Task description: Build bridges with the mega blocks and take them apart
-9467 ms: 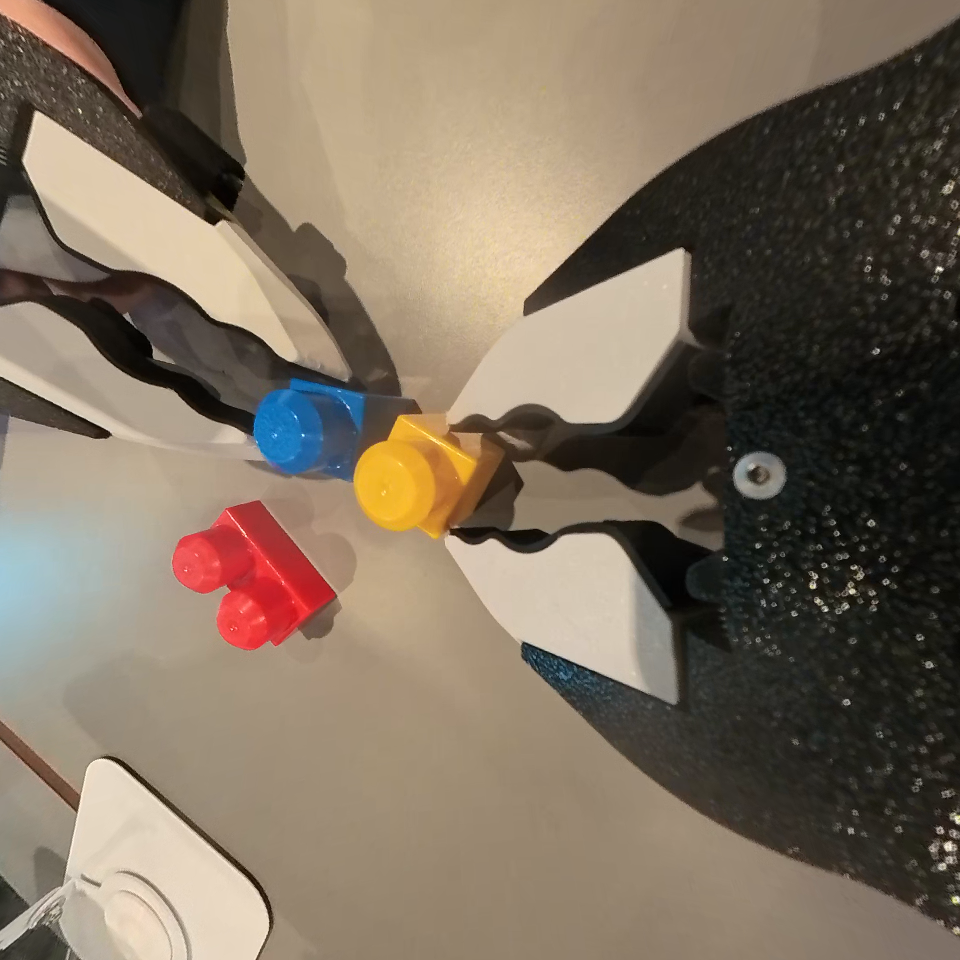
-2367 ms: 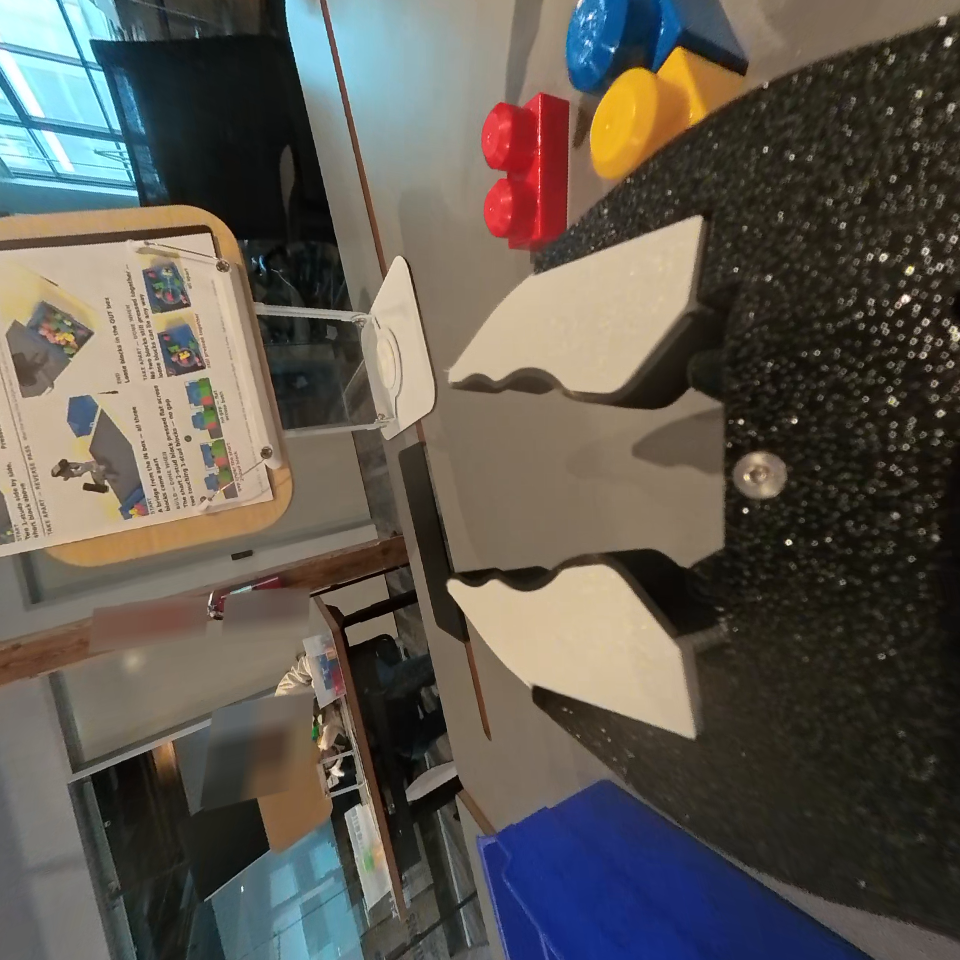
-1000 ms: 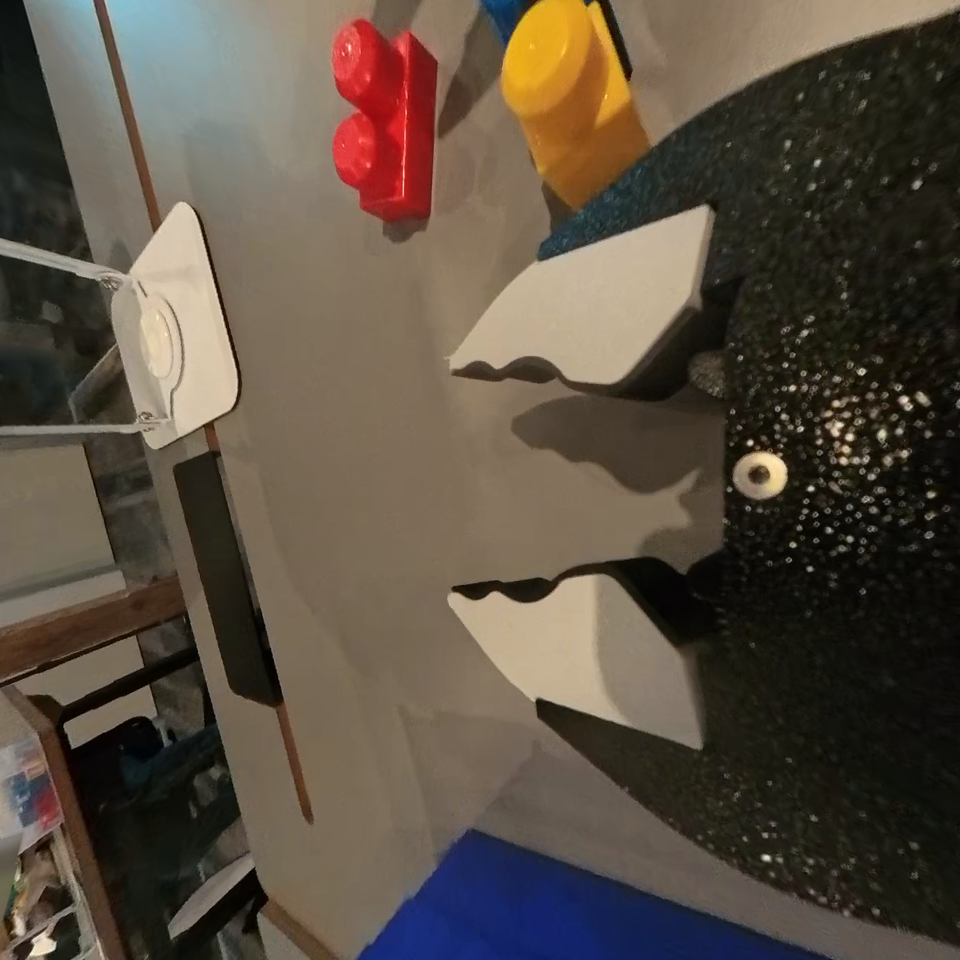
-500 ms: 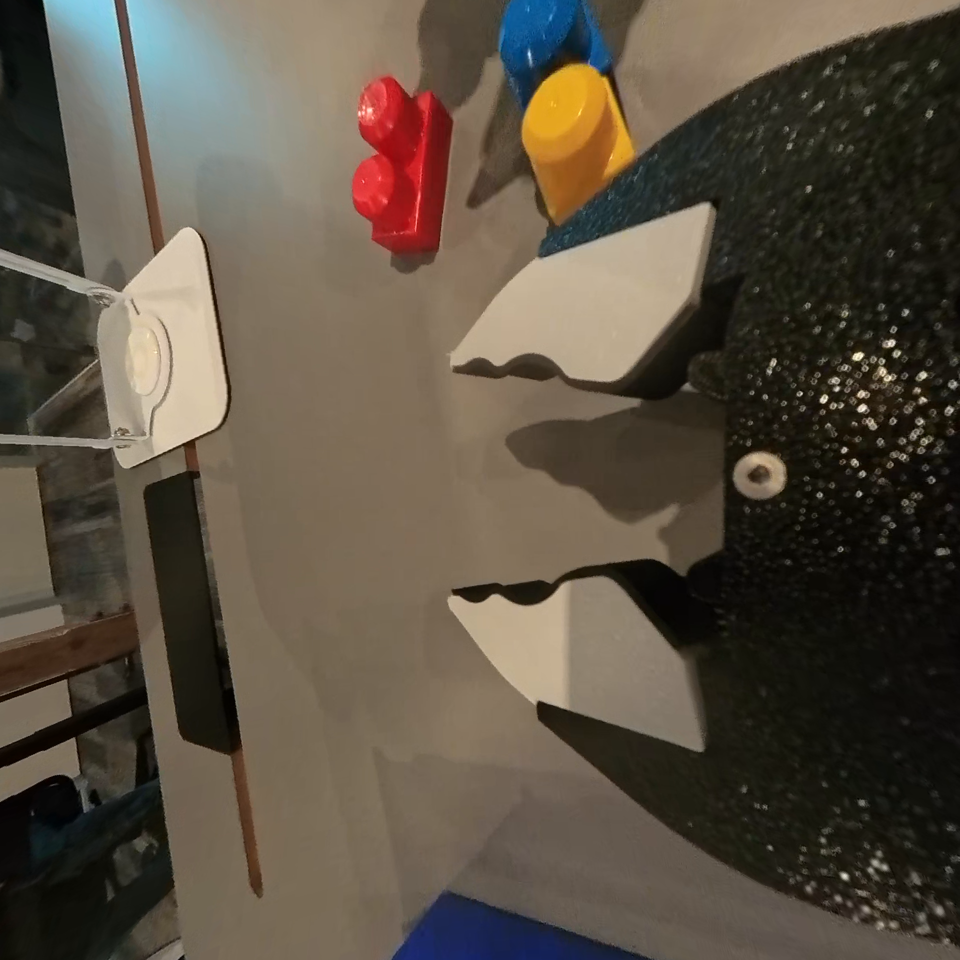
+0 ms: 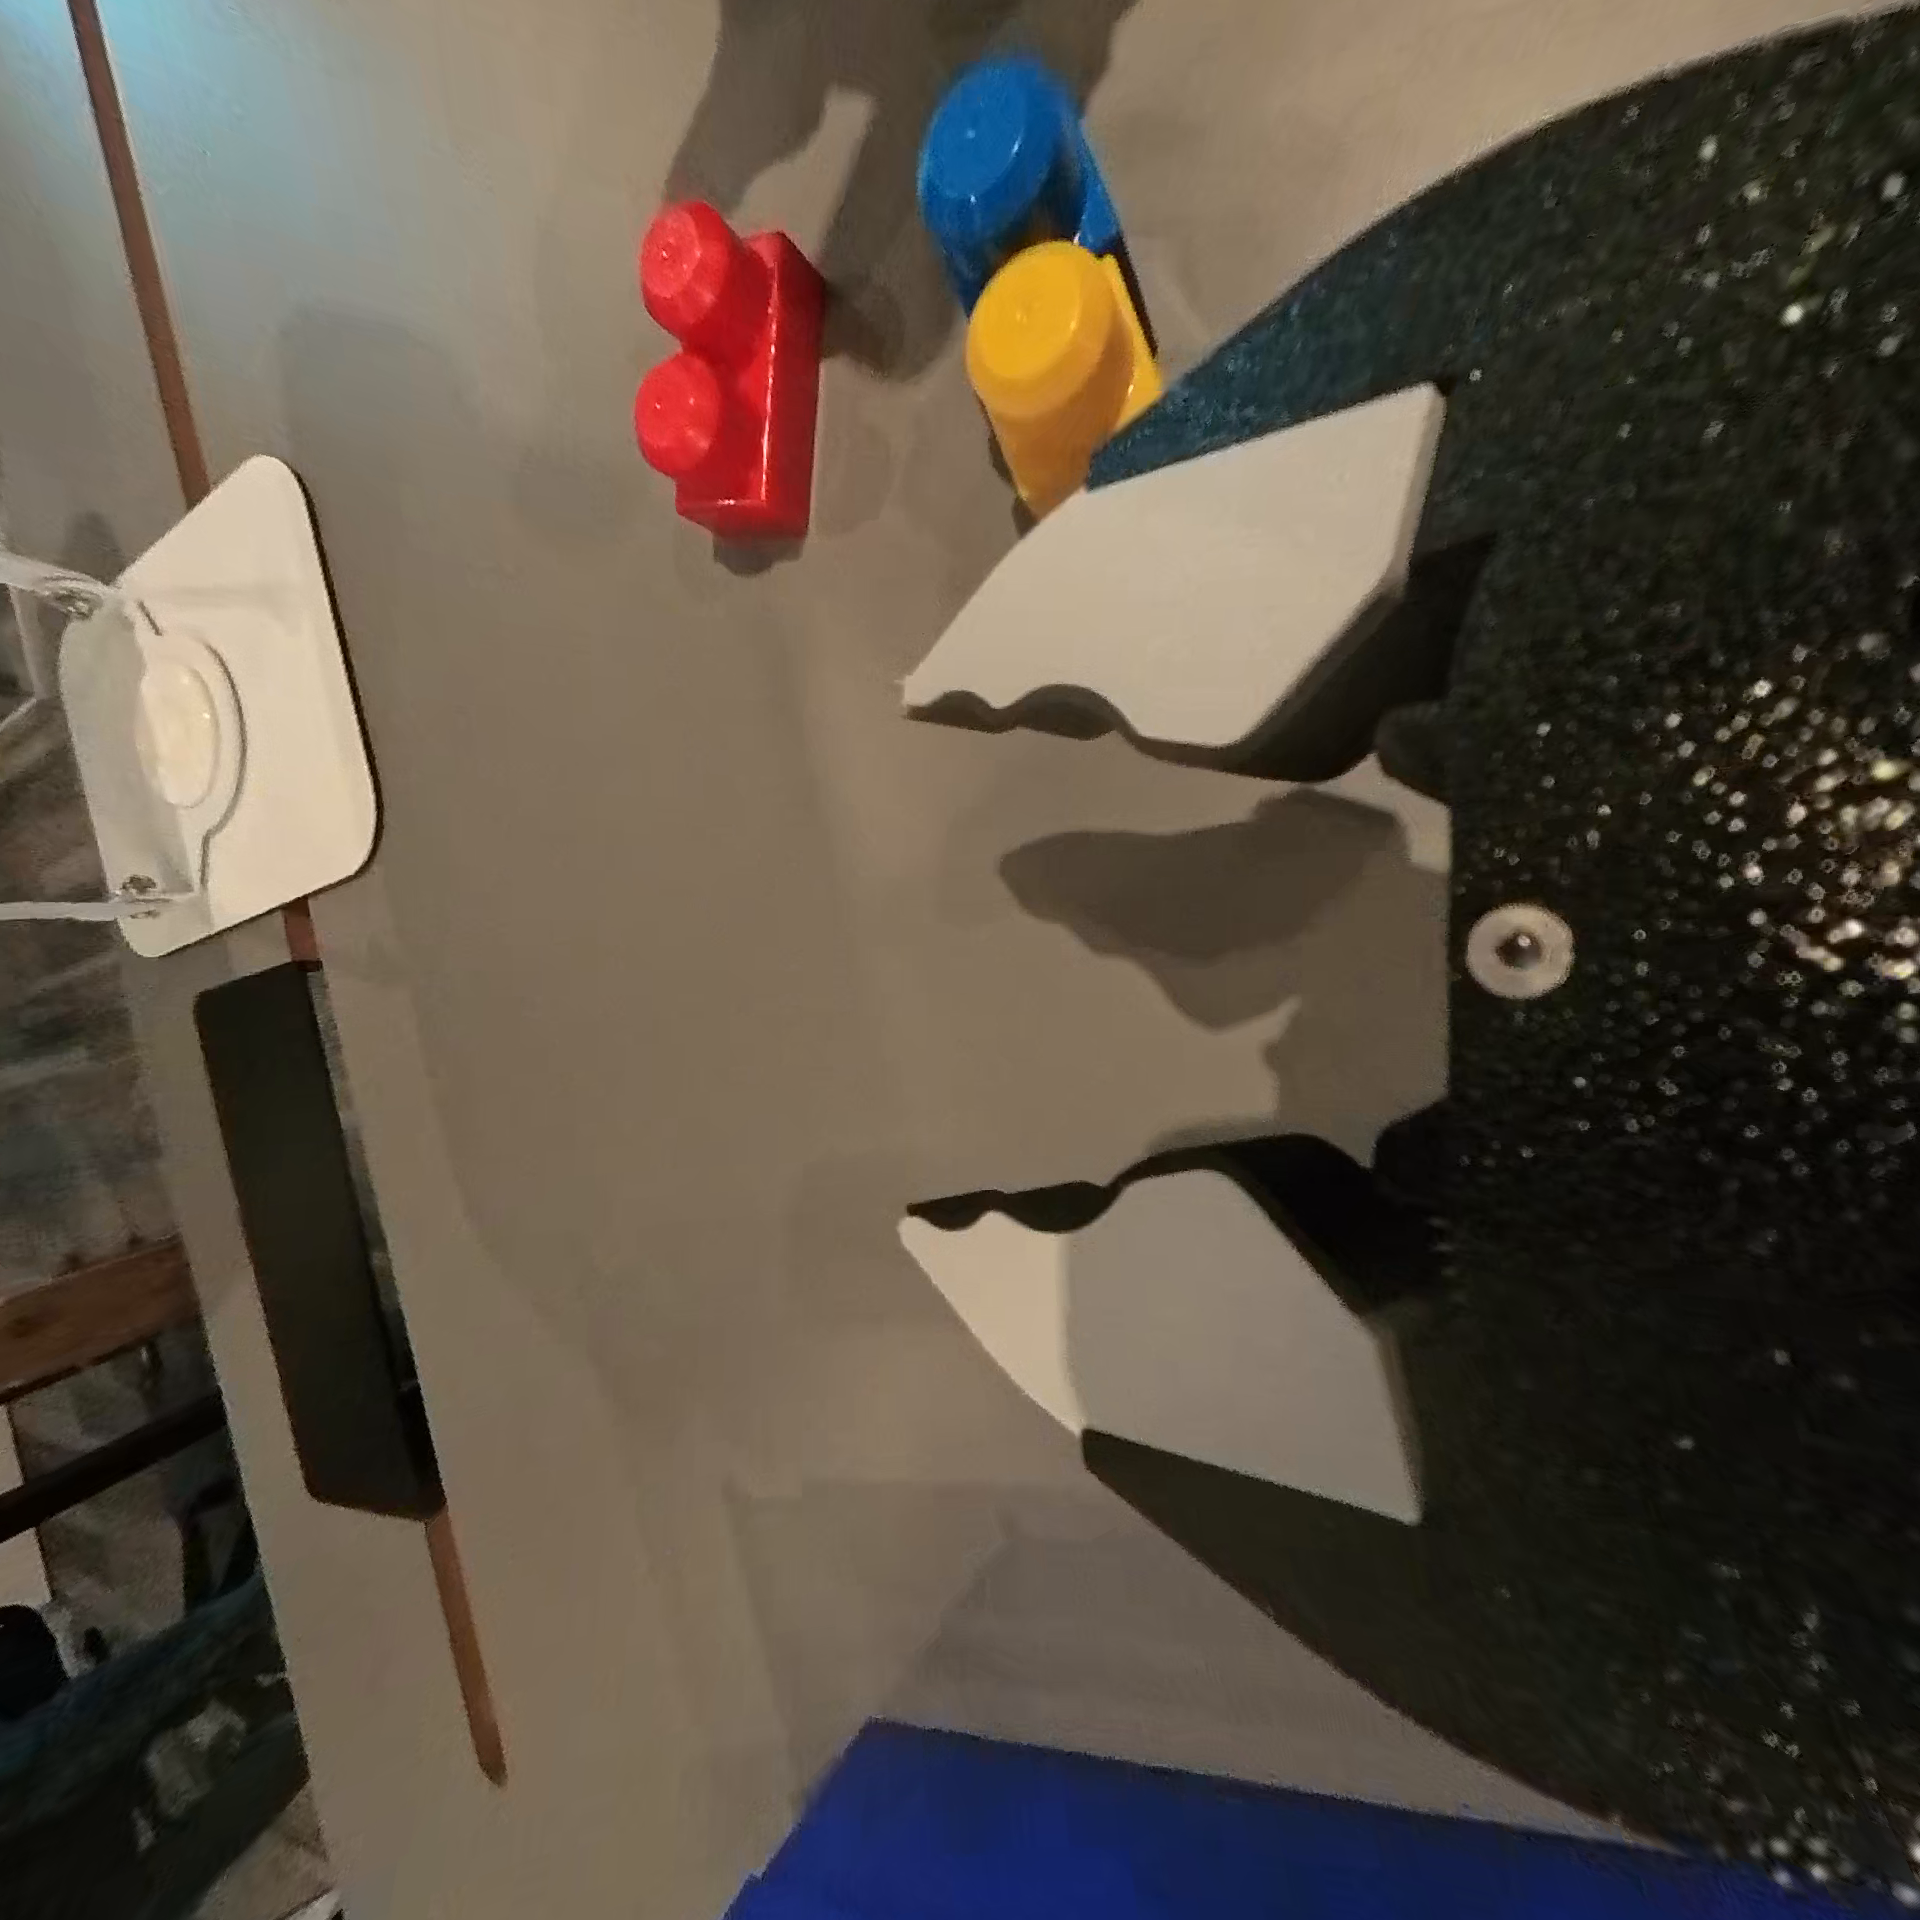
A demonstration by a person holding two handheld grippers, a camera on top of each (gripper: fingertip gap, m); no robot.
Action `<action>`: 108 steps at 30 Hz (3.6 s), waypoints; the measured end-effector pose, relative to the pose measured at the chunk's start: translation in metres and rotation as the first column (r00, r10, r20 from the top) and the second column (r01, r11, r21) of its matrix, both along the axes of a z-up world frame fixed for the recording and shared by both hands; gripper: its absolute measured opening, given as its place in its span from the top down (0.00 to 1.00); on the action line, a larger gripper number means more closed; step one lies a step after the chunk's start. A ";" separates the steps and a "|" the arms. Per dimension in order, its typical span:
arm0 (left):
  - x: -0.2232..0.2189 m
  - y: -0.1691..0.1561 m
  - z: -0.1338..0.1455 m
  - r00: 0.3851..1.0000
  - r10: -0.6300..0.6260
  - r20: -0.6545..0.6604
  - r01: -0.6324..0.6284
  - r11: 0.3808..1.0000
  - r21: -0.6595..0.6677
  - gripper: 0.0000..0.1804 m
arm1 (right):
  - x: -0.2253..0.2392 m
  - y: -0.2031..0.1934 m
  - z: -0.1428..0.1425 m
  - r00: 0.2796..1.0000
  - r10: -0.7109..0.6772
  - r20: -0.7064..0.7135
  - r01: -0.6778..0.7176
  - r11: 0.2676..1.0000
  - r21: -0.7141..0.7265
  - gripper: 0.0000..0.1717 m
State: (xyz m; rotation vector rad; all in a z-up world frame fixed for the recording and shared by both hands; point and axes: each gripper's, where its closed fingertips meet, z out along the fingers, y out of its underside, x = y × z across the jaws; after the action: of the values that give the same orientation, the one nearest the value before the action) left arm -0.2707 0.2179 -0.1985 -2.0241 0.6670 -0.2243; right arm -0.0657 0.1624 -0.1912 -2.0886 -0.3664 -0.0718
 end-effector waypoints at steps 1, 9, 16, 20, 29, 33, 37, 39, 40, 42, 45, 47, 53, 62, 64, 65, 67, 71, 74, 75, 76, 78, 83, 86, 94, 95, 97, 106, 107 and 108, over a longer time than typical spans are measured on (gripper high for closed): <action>-0.001 -0.001 0.001 1.000 -0.002 -0.002 0.002 1.000 -0.002 0.53 | -0.004 0.000 -0.001 1.000 0.017 -0.013 -0.017 1.000 -0.005 0.64; 0.006 -0.025 0.000 0.990 -0.140 0.008 0.140 0.987 -0.085 0.57 | -0.015 -0.003 0.003 0.994 0.106 -0.034 -0.105 0.994 0.015 0.64; 0.038 -0.058 0.010 0.914 -0.390 0.116 0.403 0.906 -0.131 0.56 | -0.043 -0.015 0.008 0.949 0.295 -0.113 -0.292 0.956 0.041 0.68; 0.036 -0.069 0.008 0.868 -0.494 0.039 0.496 0.866 -0.066 0.56 | -0.028 -0.018 -0.004 0.937 0.321 -0.138 -0.321 0.947 0.019 0.68; 0.057 -0.089 -0.020 0.763 -0.636 -0.118 0.620 0.771 -0.146 0.51 | -0.059 -0.040 -0.001 0.847 0.512 -0.141 -0.517 0.856 0.001 0.67; 0.061 -0.089 -0.024 0.762 -0.635 -0.127 0.617 0.772 -0.153 0.50 | -0.041 -0.032 -0.003 0.900 0.433 -0.054 -0.433 0.901 0.000 0.65; 0.054 -0.083 -0.024 0.795 -0.596 -0.113 0.579 0.801 -0.151 0.48 | -0.039 -0.029 0.003 0.910 0.408 -0.069 -0.407 0.913 0.030 0.65; 0.050 -0.082 -0.024 0.806 -0.581 -0.112 0.563 0.812 -0.155 0.47 | -0.036 -0.027 0.006 0.924 0.381 -0.041 -0.380 0.924 0.043 0.65; 0.048 -0.081 -0.024 0.811 -0.574 -0.116 0.556 0.817 -0.156 0.46 | -0.034 -0.025 0.007 0.930 0.365 -0.030 -0.363 0.930 0.051 0.65; 0.044 -0.079 -0.023 0.817 -0.561 -0.131 0.543 0.826 -0.152 0.46 | -0.030 -0.023 0.011 0.940 0.341 -0.019 -0.339 0.938 0.072 0.66; 0.043 -0.080 -0.022 0.817 -0.562 -0.133 0.542 0.825 -0.157 0.46 | -0.025 -0.021 0.016 0.952 0.306 -0.025 -0.302 0.948 0.102 0.66; 0.043 -0.080 -0.020 0.816 -0.562 -0.135 0.544 0.826 -0.152 0.46 | -0.020 -0.020 0.020 0.960 0.277 -0.031 -0.271 0.954 0.126 0.66; 0.040 -0.077 -0.016 0.828 -0.539 -0.153 0.522 0.841 -0.142 0.46 | -0.006 -0.017 0.028 0.978 0.203 -0.043 -0.193 0.967 0.167 0.66; 0.041 -0.081 -0.007 0.825 -0.536 -0.180 0.523 0.844 -0.117 0.44 | -0.014 -0.017 0.024 0.974 0.227 -0.003 -0.224 0.963 0.149 0.65; 0.041 -0.080 -0.007 0.826 -0.533 -0.182 0.520 0.846 -0.117 0.44 | -0.014 -0.017 0.025 0.974 0.228 -0.008 -0.224 0.962 0.156 0.65; 0.041 -0.080 -0.007 0.825 -0.534 -0.183 0.521 0.845 -0.118 0.44 | -0.014 -0.017 0.025 0.974 0.227 -0.008 -0.223 0.962 0.156 0.65; 0.042 -0.081 -0.007 0.822 -0.539 -0.182 0.526 0.842 -0.118 0.44 | -0.014 -0.017 0.024 0.974 0.228 -0.001 -0.225 0.962 0.153 0.65; 0.044 -0.080 -0.005 0.823 -0.536 -0.186 0.526 0.844 -0.104 0.43 | -0.018 -0.017 0.020 0.970 0.245 0.011 -0.244 0.961 0.131 0.65; 0.045 -0.078 -0.002 0.831 -0.527 -0.179 0.521 0.849 -0.082 0.42 | -0.022 -0.018 0.017 0.965 0.263 0.017 -0.263 0.958 0.118 0.65; 0.044 -0.077 0.000 0.834 -0.520 -0.182 0.516 0.853 -0.073 0.42 | -0.024 -0.018 0.017 0.962 0.271 0.014 -0.271 0.955 0.118 0.65; 0.042 -0.075 0.000 0.838 -0.513 -0.183 0.510 0.857 -0.068 0.42 | -0.026 -0.019 0.017 0.959 0.283 0.007 -0.282 0.952 0.120 0.65; 0.038 -0.070 0.001 0.851 -0.491 -0.185 0.489 0.870 -0.058 0.41 | -0.030 -0.019 0.020 0.955 0.298 -0.009 -0.294 0.946 0.134 0.65; 0.027 -0.065 -0.005 0.871 -0.463 -0.168 0.457 0.886 -0.073 0.41 | -0.013 -0.017 0.029 0.975 0.222 -0.031 -0.213 0.960 0.182 0.65; 0.026 -0.066 -0.009 0.869 -0.462 -0.179 0.455 0.887 -0.082 0.41 | -0.009 -0.016 0.030 0.976 0.206 -0.071 -0.190 0.964 0.187 0.65; 0.039 -0.069 -0.004 0.854 -0.481 -0.201 0.480 0.875 -0.056 0.41 | -0.012 -0.015 0.026 0.977 0.210 -0.036 -0.201 0.964 0.174 0.65; 0.040 -0.070 -0.004 0.853 -0.481 -0.201 0.481 0.875 -0.052 0.41 | -0.012 -0.015 0.027 0.977 0.211 -0.036 -0.201 0.963 0.182 0.65; 0.040 -0.070 -0.003 0.857 -0.474 -0.201 0.476 0.878 -0.042 0.41 | -0.015 -0.016 0.030 0.974 0.225 -0.038 -0.214 0.958 0.192 0.65; 0.019 -0.054 0.001 0.912 -0.376 -0.165 0.379 0.925 -0.014 0.41 | -0.049 -0.026 0.026 0.921 0.389 -0.023 -0.381 0.911 0.160 0.67; 0.018 -0.054 0.000 0.912 -0.375 -0.164 0.378 0.926 -0.013 0.41 | -0.049 -0.026 0.026 0.921 0.388 -0.024 -0.380 0.911 0.160 0.67; 0.018 -0.054 0.000 0.912 -0.375 -0.163 0.378 0.926 -0.013 0.41 | -0.049 -0.026 0.026 0.921 0.388 -0.028 -0.379 0.912 0.160 0.67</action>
State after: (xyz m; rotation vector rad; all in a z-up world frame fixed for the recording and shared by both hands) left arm -0.2530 0.1638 -0.1982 -1.8944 1.1619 -0.2782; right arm -0.1143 0.1364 -0.1656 -1.8302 -0.7071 0.1911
